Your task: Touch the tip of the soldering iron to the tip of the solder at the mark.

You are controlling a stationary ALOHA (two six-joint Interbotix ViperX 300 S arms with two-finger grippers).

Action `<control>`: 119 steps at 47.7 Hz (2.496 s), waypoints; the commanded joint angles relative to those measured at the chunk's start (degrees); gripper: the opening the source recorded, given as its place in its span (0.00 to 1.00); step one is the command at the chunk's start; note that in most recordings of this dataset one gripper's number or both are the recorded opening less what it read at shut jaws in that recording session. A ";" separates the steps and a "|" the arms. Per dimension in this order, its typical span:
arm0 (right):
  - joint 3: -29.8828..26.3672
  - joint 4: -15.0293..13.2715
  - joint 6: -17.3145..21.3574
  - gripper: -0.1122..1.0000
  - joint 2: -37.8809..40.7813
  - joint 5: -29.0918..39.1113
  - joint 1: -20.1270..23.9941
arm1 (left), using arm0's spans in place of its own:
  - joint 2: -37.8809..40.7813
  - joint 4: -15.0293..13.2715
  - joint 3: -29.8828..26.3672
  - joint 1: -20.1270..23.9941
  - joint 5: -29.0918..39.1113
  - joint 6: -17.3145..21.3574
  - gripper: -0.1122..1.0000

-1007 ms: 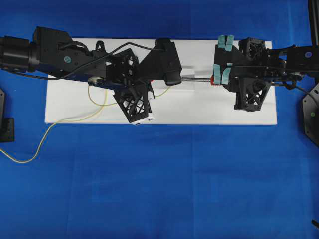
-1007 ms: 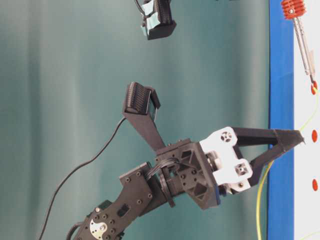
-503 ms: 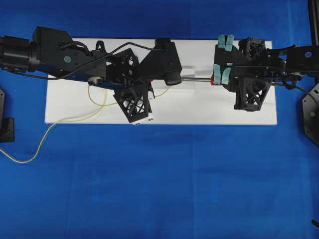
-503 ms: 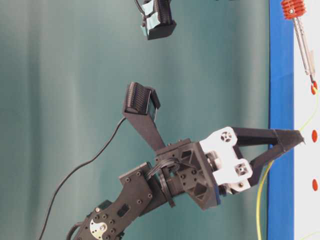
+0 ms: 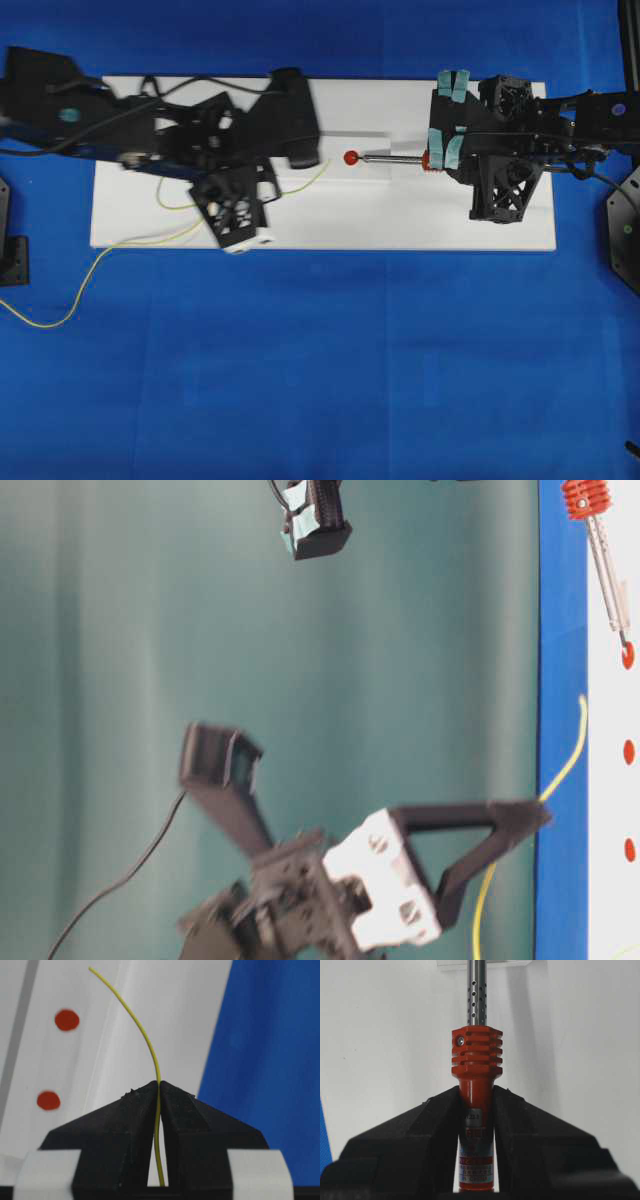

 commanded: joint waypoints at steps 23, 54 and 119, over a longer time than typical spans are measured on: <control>-1.14 -0.18 -0.09 0.16 -2.29 -0.70 -0.09 | -9.32 0.09 8.61 -0.88 -8.70 -0.18 0.12; 8.17 -0.26 2.81 0.16 -27.16 -0.35 -0.09 | -12.30 0.09 11.07 -0.97 -11.43 -0.09 0.12; 10.28 4.75 15.82 0.16 6.50 -40.25 38.32 | 3.69 0.09 23.12 -29.09 -46.23 -10.46 0.12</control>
